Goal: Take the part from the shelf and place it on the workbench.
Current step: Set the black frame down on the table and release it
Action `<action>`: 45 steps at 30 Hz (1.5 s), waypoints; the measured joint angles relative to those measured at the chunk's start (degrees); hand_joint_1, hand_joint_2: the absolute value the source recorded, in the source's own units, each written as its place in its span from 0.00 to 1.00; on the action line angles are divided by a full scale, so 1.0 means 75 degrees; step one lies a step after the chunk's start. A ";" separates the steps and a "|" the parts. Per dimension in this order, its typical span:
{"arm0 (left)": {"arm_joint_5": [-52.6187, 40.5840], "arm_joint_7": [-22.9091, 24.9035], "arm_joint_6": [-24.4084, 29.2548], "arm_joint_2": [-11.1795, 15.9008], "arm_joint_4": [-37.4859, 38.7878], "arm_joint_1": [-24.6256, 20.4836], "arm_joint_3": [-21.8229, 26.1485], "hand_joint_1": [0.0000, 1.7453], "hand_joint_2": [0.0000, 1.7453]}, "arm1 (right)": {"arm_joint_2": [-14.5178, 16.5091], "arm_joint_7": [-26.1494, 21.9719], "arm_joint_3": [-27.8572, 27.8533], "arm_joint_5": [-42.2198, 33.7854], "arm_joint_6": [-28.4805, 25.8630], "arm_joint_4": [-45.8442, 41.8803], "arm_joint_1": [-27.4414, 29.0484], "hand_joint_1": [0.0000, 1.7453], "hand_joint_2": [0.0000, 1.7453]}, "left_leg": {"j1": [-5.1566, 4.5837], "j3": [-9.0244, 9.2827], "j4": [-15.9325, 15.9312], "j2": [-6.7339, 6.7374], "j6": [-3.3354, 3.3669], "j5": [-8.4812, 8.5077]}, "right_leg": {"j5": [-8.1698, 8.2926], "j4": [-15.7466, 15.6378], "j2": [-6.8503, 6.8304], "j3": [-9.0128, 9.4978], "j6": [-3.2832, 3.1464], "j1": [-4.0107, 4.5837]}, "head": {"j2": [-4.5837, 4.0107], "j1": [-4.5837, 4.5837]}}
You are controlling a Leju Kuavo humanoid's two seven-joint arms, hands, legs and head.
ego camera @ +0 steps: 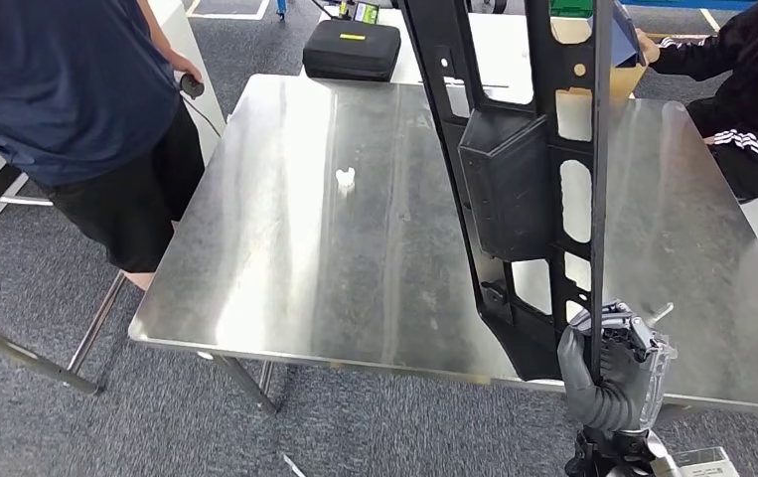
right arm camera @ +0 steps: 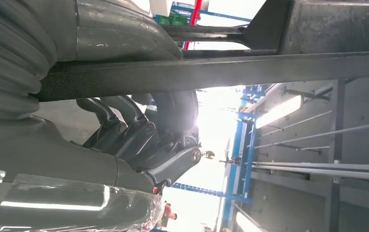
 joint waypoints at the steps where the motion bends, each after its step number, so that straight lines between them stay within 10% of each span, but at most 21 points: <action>1: 0.0001 0.0000 0.0000 0.0001 -0.0004 0.0003 -0.0001 0.00 1.00 | 0.0003 0.0001 0.0003 0.0008 -0.0001 0.0000 0.0000 1.00 1.00 | 0.0035 -0.0072 -0.0299 0.0023 -0.0047 0.0111 | -0.0136 0.0000 0.0013 0.0163 0.0046 -0.0039 | 0.0000 -0.0002; 5: 0.0044 0.0001 0.0014 0.0001 -0.0017 0.0046 -0.0004 0.00 1.00 | 0.0006 0.0063 0.0087 0.0301 -0.0050 0.0033 -0.0041 1.00 1.00 | 0.0094 -0.0116 -0.1581 0.0130 -0.0061 0.2024 | -0.0687 -0.0007 0.0036 0.0620 0.0303 -0.0038 | 0.0000 -0.0027; 7: 0.0046 -0.0007 0.0030 -0.0009 -0.0023 0.0032 -0.0016 0.00 1.00 | 0.0001 0.0195 0.0239 0.0683 -0.0090 0.0082 -0.0122 1.00 1.00 | 0.0051 -0.0036 -0.1619 0.0134 0.0070 0.2191 | -0.0832 -0.0135 0.0045 0.0820 0.0440 -0.0023 | 0.0000 -0.0025; 10: -0.0013 -0.0046 0.0016 -0.0029 -0.0030 -0.0013 -0.0077 0.00 1.00 | -0.0040 0.0473 0.0682 0.1284 -0.0172 0.0381 -0.0353 1.00 1.00 | 0.0062 0.0175 -0.1767 0.0132 0.0261 0.2100 | -0.1085 0.0389 -0.0025 0.0582 0.0478 -0.0054 | 0.0000 0.0018; 13: -0.0066 -0.0051 0.0014 -0.0029 -0.0033 -0.0024 -0.0139 0.00 1.00 | -0.0113 0.0616 0.1335 0.1573 -0.0313 0.1036 -0.0683 1.00 1.00 | 0.0034 0.0349 -0.1831 0.0103 0.0340 0.1938 | -0.1343 0.1942 -0.0044 -0.0618 0.0487 -0.0018 | 0.0000 0.0040; 15: -0.0125 -0.0048 0.0020 -0.0031 -0.0033 -0.0030 -0.0204 0.00 1.00 | -0.0143 0.0709 0.1830 0.1694 -0.0447 0.1642 -0.0982 1.00 1.00 | 0.0024 0.0505 -0.1832 0.0046 0.0333 0.1813 | -0.0957 0.1996 -0.0045 -0.1073 0.0615 -0.0006 | 0.0000 0.0042; 17: -0.0171 -0.0046 0.0029 -0.0036 -0.0033 -0.0034 -0.0268 0.00 1.00 | -0.0150 0.0776 0.2274 0.1738 -0.0568 0.2267 -0.1341 1.00 1.00 | 0.0023 0.0673 -0.1834 -0.0010 0.0289 0.1690 | -0.0197 0.1148 -0.0051 -0.1046 0.0748 -0.0004 | 0.0000 0.0051; 20: -0.0239 -0.0005 0.0050 -0.0042 -0.0033 -0.0040 -0.0345 0.00 1.00 | -0.0122 0.0919 0.2838 0.1793 -0.0730 0.3162 -0.1968 1.00 1.00 | -0.0018 0.0774 -0.1845 -0.0054 0.0196 0.1579 | 0.0343 0.0400 -0.0057 -0.0901 0.0595 0.0065 | 0.0000 0.0050; 26: -0.0332 0.0055 0.0064 -0.0041 -0.0033 -0.0044 -0.0430 0.00 1.00 | -0.0050 0.1102 0.3158 0.1957 -0.0956 0.3762 -0.2423 1.00 1.00 | -0.0029 0.0798 -0.1872 -0.0051 0.0330 0.1585 | 0.0363 0.0350 -0.0038 -0.0883 0.0495 0.0057 | 0.0000 0.0032; 33: -0.0720 0.0544 0.0127 -0.0015 -0.0003 -0.0058 -0.0815 0.00 1.00 | 0.0479 0.1938 0.3657 0.3929 -0.3090 0.7184 -0.5071 1.00 1.00 | -0.0016 0.0918 -0.2030 -0.0012 0.0170 0.1614 | 0.0333 0.0357 -0.0009 -0.0862 0.0444 0.0092 | 0.0000 0.0038; 45: -0.0903 0.0692 -0.0098 0.0100 0.0032 0.0006 -0.1009 0.00 1.00 | -0.0514 0.2894 0.2535 0.5073 -0.4191 0.9155 -0.7356 1.00 1.00 | -0.0074 0.0924 -0.2030 -0.0038 0.0126 0.1610 | 0.0345 0.0318 -0.0038 -0.0820 0.0421 0.0091 | 0.0000 0.0044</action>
